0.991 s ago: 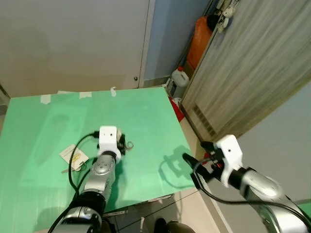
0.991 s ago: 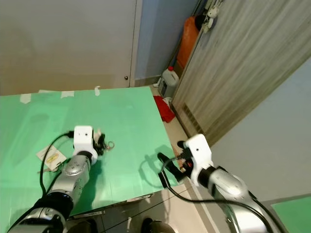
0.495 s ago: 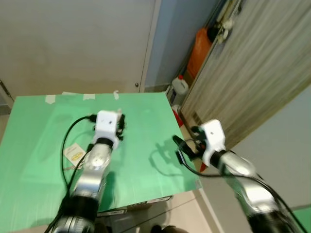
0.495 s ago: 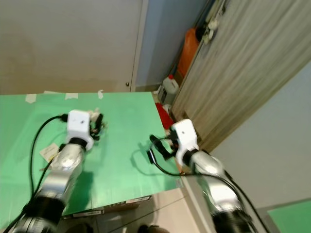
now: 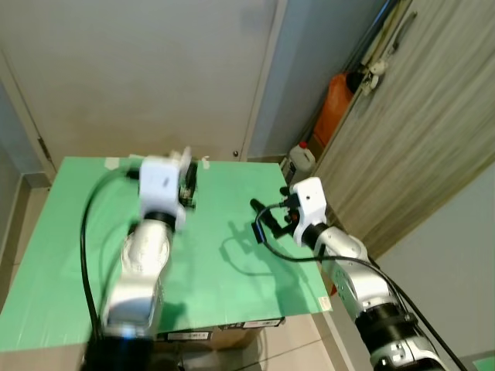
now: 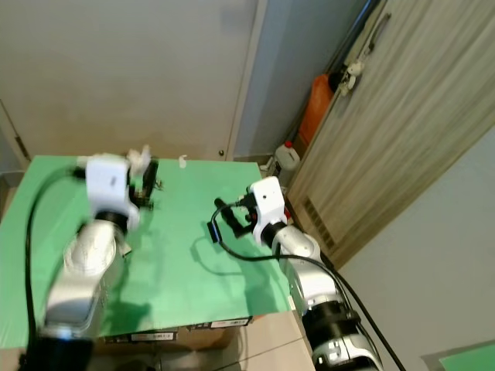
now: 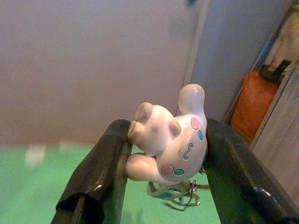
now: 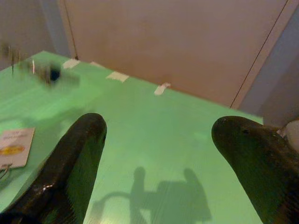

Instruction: Hang keys on a hook

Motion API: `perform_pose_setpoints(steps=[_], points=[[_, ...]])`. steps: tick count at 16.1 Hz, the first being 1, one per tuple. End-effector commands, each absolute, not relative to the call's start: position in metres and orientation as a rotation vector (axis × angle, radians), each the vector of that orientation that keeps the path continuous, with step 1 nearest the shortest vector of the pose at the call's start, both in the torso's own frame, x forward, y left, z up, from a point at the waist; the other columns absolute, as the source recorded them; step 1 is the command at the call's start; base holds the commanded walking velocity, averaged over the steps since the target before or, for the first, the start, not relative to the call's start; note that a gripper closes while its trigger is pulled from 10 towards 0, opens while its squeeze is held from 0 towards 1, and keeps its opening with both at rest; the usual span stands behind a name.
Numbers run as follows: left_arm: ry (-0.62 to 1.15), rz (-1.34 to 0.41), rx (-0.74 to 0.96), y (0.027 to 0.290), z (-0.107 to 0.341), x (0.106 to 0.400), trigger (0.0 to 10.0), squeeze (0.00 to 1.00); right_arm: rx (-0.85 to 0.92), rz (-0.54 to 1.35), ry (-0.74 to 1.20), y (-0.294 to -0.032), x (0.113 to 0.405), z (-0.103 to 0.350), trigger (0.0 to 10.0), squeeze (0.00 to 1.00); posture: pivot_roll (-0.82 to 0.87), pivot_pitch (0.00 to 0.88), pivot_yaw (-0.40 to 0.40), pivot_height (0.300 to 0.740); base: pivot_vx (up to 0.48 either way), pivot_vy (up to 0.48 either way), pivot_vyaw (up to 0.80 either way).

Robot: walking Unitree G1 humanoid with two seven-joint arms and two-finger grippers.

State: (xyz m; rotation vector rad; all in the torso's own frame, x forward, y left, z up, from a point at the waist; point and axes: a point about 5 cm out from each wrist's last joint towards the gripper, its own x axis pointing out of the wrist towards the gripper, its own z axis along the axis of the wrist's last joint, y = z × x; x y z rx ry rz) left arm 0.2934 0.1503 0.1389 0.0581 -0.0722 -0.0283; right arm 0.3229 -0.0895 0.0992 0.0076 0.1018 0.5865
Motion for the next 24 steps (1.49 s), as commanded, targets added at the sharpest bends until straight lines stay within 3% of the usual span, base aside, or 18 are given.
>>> perform_pose_setpoints(steps=[1, 5, 11, 15, 20, 24], points=[[-0.065, -0.02, 0.033, 0.149, 0.139, 0.295, 0.0, 0.0, 0.012, 0.554, 0.097, -0.1, 0.325, 0.098, 10.0, 0.0, 0.18, 0.0, -0.163, 0.74, 0.0, 0.0, 0.0], [-0.185, 0.073, -0.019, 0.157, 0.172, 0.279, 0.0, 0.0, 0.154, 0.444, -0.074, -0.112, 0.327, 0.139, 10.0, 0.0, 0.15, 0.0, -0.142, 0.74, 0.0, 0.0, 0.0], [-0.054, 0.045, 0.05, 0.176, 0.16, 0.231, 0.0, 0.0, 0.091, 0.341, -0.101, -0.147, 0.305, 0.14, 10.0, 0.0, 0.13, 0.006, -0.123, 0.74, 0.0, 0.0, 0.0], [-0.104, -0.016, -0.028, 0.171, 0.164, 0.238, 0.0, 0.0, 0.141, 0.294, -0.074, -0.146, 0.297, 0.129, 10.0, 0.0, 0.1, 0.004, -0.084, 0.74, 0.0, 0.0, 0.0], [-0.23, -0.029, 0.141, 0.166, 0.166, 0.242, 0.0, 0.0, 0.153, 0.228, -0.153, -0.151, 0.298, 0.13, 10.0, 0.0, 0.1, 0.0, -0.079, 0.74, 0.0, 0.0, 0.0], [-0.225, 0.041, 0.239, 0.18, 0.145, 0.259, 0.0, 0.0, 0.059, 0.207, -0.151, -0.161, 0.314, 0.121, 10.0, 0.0, 0.09, 0.003, -0.08, 0.74, 0.0, 0.0, 0.0]])
